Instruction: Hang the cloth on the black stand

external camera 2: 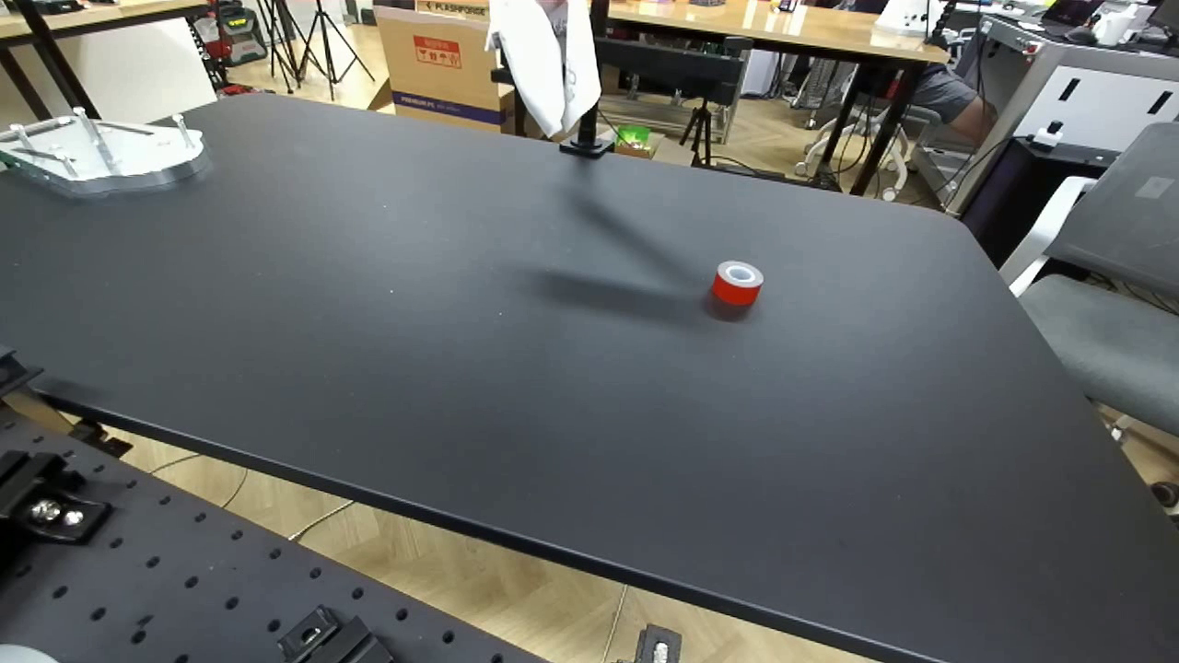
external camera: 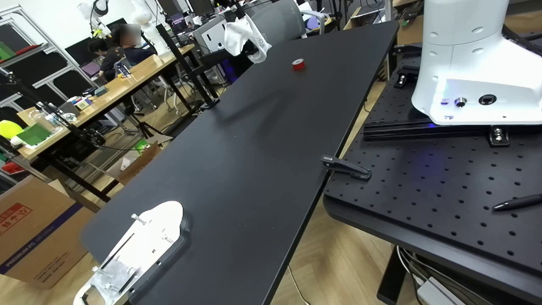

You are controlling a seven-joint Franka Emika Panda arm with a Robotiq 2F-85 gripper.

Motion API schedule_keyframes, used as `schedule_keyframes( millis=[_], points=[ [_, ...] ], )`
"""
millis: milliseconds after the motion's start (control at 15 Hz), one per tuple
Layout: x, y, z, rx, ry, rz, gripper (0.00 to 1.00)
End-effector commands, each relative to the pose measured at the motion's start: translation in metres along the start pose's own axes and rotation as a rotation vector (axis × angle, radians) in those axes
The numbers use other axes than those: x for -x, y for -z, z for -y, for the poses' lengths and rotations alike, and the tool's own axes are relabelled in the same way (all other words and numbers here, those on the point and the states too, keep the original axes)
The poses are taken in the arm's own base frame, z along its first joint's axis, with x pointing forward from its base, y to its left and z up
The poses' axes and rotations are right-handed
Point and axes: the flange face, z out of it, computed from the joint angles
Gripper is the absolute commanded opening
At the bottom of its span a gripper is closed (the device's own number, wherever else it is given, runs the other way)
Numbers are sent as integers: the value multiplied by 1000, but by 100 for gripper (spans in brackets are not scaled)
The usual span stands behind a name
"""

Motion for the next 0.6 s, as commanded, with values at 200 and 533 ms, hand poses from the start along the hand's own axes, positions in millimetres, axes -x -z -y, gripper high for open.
schedule_keyframes(
  millis=[200,533],
  points=[
    [-13,-2,8,-19,69,30,0],
    [-31,-32,16,-73,140,72,0]
  ],
)
